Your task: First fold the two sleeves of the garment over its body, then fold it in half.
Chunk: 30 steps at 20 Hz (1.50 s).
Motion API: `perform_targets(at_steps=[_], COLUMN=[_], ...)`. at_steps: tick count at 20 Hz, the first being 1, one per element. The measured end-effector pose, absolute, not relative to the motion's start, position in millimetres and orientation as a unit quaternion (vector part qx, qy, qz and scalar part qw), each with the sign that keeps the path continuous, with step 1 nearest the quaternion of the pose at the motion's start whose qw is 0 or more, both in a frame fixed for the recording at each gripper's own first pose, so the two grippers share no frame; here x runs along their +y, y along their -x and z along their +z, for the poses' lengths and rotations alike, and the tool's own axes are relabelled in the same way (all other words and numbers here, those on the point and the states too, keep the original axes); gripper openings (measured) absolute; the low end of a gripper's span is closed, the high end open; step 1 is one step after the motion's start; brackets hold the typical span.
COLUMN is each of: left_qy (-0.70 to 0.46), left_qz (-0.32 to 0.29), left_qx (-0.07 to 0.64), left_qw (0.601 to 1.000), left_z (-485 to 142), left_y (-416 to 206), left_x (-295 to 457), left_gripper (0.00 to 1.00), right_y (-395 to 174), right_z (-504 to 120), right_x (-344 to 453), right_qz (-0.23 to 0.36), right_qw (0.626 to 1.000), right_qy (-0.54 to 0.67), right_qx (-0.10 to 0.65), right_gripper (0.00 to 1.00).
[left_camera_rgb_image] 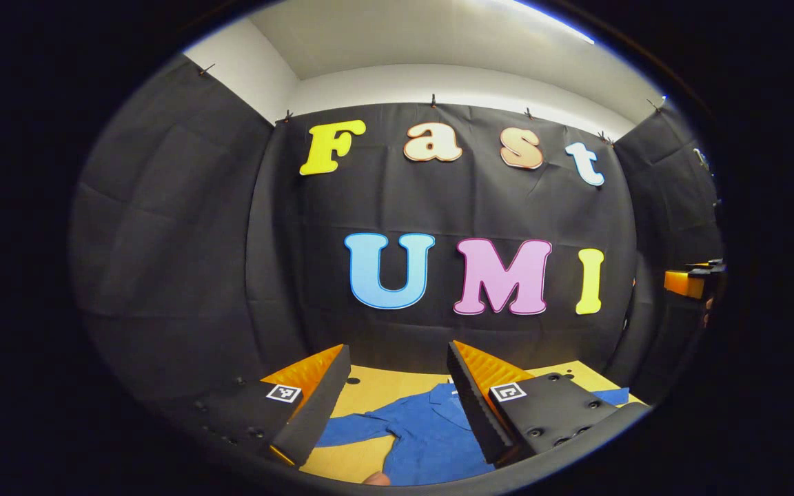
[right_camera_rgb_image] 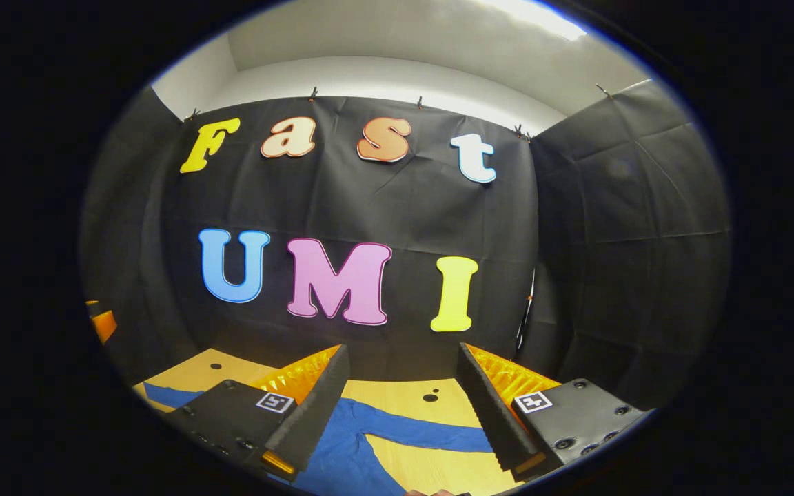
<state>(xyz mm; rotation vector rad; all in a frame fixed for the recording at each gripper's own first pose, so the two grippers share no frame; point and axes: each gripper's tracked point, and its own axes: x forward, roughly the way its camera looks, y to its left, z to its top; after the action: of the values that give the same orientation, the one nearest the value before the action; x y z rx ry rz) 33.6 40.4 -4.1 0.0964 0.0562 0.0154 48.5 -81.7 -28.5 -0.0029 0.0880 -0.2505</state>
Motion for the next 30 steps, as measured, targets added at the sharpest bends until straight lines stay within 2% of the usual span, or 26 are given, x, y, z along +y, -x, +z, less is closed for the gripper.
perform_targets(at_steps=[2, 3, 4, 7, 8, 9, 10, 11, 12, 14, 15, 18, 24, 30], left_qy=[-0.049, -0.044, -0.035, -0.008, -0.007, -0.010, -0.016, -0.019, -0.017, -0.008, -0.006, -0.013, -0.049, -0.046], left_qz=[-0.002, -0.009, -0.015, -0.032, -0.041, -0.050, -0.059, -0.065, -0.068, -0.074, -0.074, -0.069, -0.095, -0.106], left_qx=[0.032, 0.033, 0.036, 0.043, 0.043, 0.041, 0.040, 0.040, 0.041, 0.052, 0.060, 0.068, 0.090, 0.111], left_qw=[0.998, 0.998, 0.999, 0.999, 0.998, 0.998, 0.997, 0.997, 0.997, 0.996, 0.995, 0.995, 0.990, 0.987], left_z=[-10, -13, -15, -24, -26, -28, -29, -33, -36, -45, -52, -63, -84, -100], left_y=[-38, -40, -44, -60, -65, -73, -79, -86, -93, -105, -111, -130, -161, -178], left_x=[30, 24, 17, -2, -11, -21, -30, -38, -45, -59, -65, -76, -121, -163], left_gripper=[0.82, 0.82, 0.82, 0.82, 0.82, 0.82, 0.82, 0.82, 0.82, 0.82, 0.82, 0.82, 0.82, 0.82], right_y=[-48, -50, -51, -57, -58, -61, -65, -69, -72, -75, -80, -96, -112, -112], right_z=[-42, -48, -54, -84, -98, -113, -131, -151, -174, -210, -224, -273, -393, -497], right_x=[-89, -95, -102, -128, -133, -136, -142, -151, -162, -177, -185, -209, -268, -305], right_qz=[-0.131, -0.134, -0.138, -0.160, -0.160, -0.157, -0.154, -0.157, -0.160, -0.164, -0.165, -0.173, -0.212, -0.240], right_qw=[0.989, 0.989, 0.988, 0.983, 0.982, 0.981, 0.980, 0.978, 0.974, 0.969, 0.968, 0.960, 0.926, 0.869], right_qy=[0.008, 0.010, 0.012, 0.033, 0.037, 0.039, 0.040, 0.044, 0.046, 0.029, 0.018, -0.015, -0.056, -0.125], right_qx=[0.061, 0.067, 0.071, 0.088, 0.096, 0.106, 0.115, 0.131, 0.152, 0.184, 0.188, 0.220, 0.308, 0.415], right_gripper=[1.00, 0.93, 1.00, 1.00, 0.93, 1.00, 1.00, 0.93, 0.93, 0.94, 1.00, 1.00, 1.00, 1.00])
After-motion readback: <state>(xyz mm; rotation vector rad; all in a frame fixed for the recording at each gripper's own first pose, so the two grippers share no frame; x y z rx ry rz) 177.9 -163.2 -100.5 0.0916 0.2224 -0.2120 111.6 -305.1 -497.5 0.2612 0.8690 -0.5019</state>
